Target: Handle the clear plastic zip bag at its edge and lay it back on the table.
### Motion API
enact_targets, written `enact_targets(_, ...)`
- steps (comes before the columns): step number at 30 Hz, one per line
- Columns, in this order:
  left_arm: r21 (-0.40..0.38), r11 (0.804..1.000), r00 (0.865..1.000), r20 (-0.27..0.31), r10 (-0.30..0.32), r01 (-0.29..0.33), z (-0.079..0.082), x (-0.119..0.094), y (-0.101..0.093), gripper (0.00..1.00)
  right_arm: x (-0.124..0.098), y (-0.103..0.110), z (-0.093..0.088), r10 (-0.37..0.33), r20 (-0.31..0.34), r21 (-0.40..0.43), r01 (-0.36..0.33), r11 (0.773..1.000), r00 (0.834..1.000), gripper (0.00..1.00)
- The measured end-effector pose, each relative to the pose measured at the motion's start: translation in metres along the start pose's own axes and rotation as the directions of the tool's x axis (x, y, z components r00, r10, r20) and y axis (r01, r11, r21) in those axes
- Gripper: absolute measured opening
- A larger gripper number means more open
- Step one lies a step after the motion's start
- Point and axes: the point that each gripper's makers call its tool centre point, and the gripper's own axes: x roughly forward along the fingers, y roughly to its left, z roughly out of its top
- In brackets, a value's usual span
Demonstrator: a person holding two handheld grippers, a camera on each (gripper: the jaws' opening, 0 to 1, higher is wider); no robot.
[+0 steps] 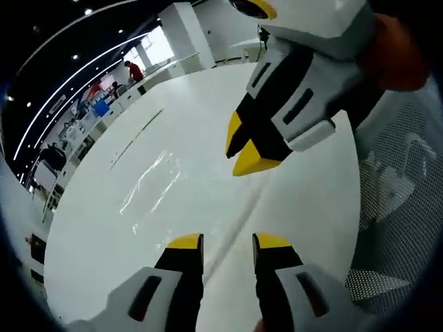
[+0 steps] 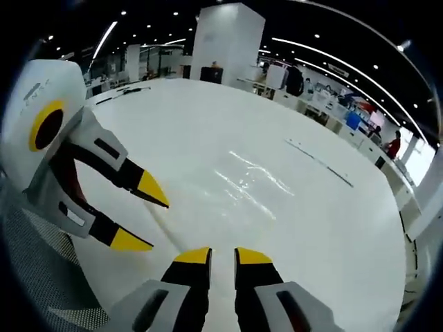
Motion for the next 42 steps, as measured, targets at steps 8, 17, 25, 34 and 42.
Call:
enact_targets(8, -0.118, 0.992, 0.999, 0.010, 0.052, -0.050, -0.020, -0.017, 0.013, 0.32, -0.012, -0.004, -0.006, -0.016, 0.025, 0.040, 0.015, 0.999, 1.000, 0.17)
enact_targets(17, -0.213, 0.974, 0.995, 0.045, 0.094, -0.082, -0.032, -0.032, 0.033, 0.38, -0.017, -0.008, -0.006, -0.021, 0.053, 0.061, 0.018, 0.998, 0.998, 0.23)
enact_targets(25, -0.313, 0.946, 0.988, 0.100, 0.122, -0.085, -0.034, -0.047, 0.043, 0.46, -0.029, -0.013, -0.003, -0.026, 0.095, 0.086, 0.018, 0.996, 0.995, 0.30)
enact_targets(34, -0.377, 0.922, 0.980, 0.136, 0.146, -0.085, -0.039, -0.067, 0.060, 0.53, -0.039, -0.019, -0.006, -0.031, 0.135, 0.130, 0.014, 0.991, 0.990, 0.41)
enact_targets(42, -0.409, 0.909, 0.975, 0.157, 0.158, -0.081, -0.041, -0.075, 0.054, 0.58, -0.052, -0.018, -0.017, -0.034, 0.142, 0.145, 0.013, 0.989, 0.989, 0.50)
